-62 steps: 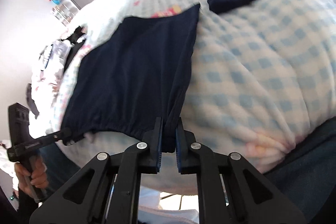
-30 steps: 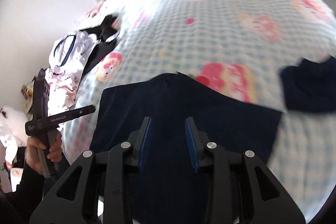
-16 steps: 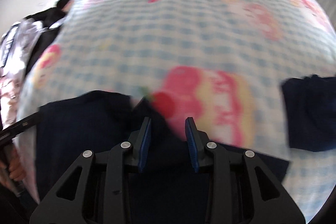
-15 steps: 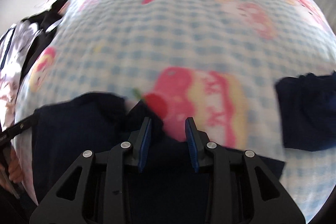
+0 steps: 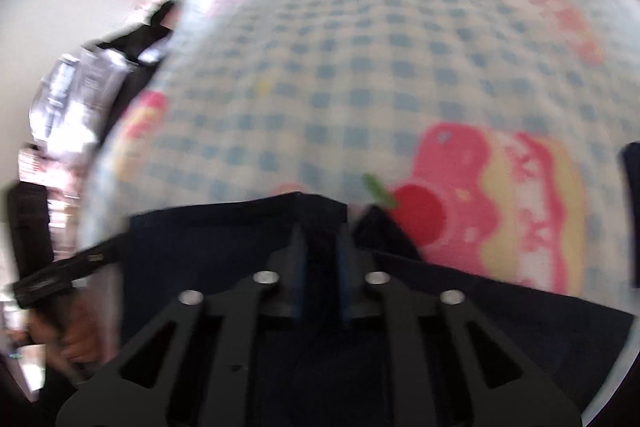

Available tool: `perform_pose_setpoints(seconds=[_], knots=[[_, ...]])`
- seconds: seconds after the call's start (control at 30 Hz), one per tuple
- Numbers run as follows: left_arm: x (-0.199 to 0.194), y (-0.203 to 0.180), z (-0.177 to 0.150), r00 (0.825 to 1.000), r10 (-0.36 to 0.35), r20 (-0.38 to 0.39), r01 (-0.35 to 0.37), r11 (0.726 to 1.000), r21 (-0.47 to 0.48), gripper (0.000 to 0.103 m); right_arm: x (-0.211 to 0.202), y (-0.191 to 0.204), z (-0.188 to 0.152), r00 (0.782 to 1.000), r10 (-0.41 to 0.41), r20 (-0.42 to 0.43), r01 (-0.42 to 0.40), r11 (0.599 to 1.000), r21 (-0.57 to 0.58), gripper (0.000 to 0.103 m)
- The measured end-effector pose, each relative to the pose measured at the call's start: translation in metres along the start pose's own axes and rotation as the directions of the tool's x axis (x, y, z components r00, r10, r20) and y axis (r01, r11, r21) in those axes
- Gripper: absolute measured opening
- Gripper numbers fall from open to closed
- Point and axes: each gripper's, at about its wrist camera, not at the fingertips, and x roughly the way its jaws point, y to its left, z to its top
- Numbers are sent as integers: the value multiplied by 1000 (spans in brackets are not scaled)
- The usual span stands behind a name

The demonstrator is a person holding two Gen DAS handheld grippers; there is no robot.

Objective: Fold clothes

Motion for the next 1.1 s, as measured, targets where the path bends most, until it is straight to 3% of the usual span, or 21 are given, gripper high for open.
perform_pose_setpoints(seconds=[0.03,0.13,0.23,0.33,0.4,0.43,0.53,0.6,0.63,0.83,0.9,0.97,1.07,1.1], knots=[[-1,-3,0,1000,27,13,-28,999,16,4,-4,-1,1,999,52,12,-52,999,9,7],[-7,-13,-1,993,107,55,-110,991,71,5,-14,0,6,996,75,46,-75,997,-13,6],[-15,-13,0,989,120,82,-126,990,69,5,-12,-4,11,998,37,52,-37,999,5,5],[-1,-1,0,988,150,32,-151,988,35,15,-1,-7,11,999,-23,37,23,1000,18,5],[7,7,-2,986,169,-6,-169,985,18,15,11,-6,7,996,-82,19,82,997,5,5],[1,4,-1,986,164,5,-164,986,18,17,16,-5,5,994,-110,11,110,994,-1,5],[-28,-20,-11,979,185,87,-193,978,85,47,-9,3,1,993,-102,60,101,995,19,14],[-48,-37,-18,970,196,142,-215,968,128,47,-37,12,-3,989,-91,117,91,996,8,22],[-53,-47,-27,975,174,137,-193,971,141,46,-51,17,-5,986,-86,143,87,996,2,24],[-42,-86,-96,997,67,36,-71,986,152,46,-109,44,-73,985,-71,159,77,997,-32,24],[-33,-87,-118,995,94,-18,-90,985,150,45,-113,45,-111,988,-69,138,70,998,-4,24],[-26,-85,-138,983,174,-60,-162,973,165,44,-113,41,-139,991,-69,119,66,997,26,24],[-26,-78,-155,965,249,-86,-233,959,160,37,-109,24,-180,991,-102,86,94,991,93,24],[-31,-79,-157,967,243,-80,-228,960,160,37,-109,18,-190,989,-130,76,122,987,104,24]])
